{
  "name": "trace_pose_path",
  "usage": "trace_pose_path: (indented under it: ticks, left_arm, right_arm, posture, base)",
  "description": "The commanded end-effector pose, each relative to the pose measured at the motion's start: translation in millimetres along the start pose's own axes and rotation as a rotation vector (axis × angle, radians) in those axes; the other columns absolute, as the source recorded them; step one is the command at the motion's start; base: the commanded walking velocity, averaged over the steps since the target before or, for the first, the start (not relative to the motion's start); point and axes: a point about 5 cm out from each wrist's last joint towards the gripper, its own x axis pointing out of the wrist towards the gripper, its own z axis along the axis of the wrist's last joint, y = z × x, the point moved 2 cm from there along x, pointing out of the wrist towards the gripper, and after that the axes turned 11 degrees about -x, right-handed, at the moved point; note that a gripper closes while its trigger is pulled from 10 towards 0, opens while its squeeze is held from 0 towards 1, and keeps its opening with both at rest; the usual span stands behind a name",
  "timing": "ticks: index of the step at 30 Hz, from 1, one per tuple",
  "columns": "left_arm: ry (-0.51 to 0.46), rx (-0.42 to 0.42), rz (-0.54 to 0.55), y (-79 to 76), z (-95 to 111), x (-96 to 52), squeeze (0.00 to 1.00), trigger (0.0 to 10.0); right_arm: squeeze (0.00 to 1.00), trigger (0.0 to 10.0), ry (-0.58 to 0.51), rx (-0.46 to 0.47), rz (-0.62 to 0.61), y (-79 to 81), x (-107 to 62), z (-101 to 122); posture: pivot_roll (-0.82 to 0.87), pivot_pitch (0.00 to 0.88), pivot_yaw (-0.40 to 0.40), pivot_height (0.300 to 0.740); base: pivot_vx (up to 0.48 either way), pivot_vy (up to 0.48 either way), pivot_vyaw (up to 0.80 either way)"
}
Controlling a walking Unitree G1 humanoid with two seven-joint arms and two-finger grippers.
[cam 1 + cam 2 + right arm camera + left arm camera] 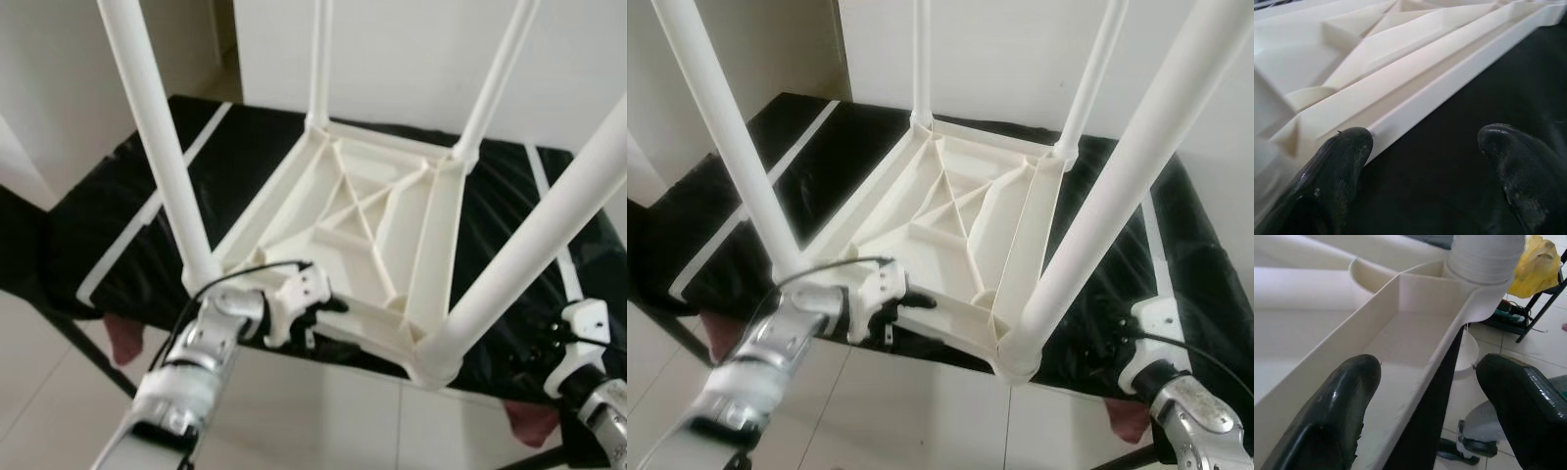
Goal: Building children table
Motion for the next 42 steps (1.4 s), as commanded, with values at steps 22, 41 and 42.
trace_pose_path:
  ticks: [22, 41, 42]
  left_arm:
    - [-0.009, -0.002, 0.548, 61.2, 32.0, 31.9, 0.0, 10.0]
    - [-0.07, 0.019, 0.671, 77.7, 49.6, 31.2, 0.0, 10.0]
    - [-0.07, 0.019, 0.671, 77.7, 49.6, 31.2, 0.0, 10.0]
  right_arm:
    - [0.0, 10.0, 0.02, -0.009, -0.01, -1.9, -8.5, 1.9]
    - [0.0, 10.0, 0.084, -0.003, 0.215, 13.1, -34.2, 8.3]
    - [0.0, 10.0, 0.084, -0.003, 0.215, 13.1, -34.2, 8.3]
  posture:
    - [-0.05, 0.026, 0.004, 0.74]
    - [-0.05, 0.042, 0.009, 0.74]
    - [-0.05, 0.042, 0.009, 0.74]
  base:
    - [0.0, 0.0, 0.0]
    - [0.0, 0.0, 0.0]
    - [0.0, 0.0, 0.0]
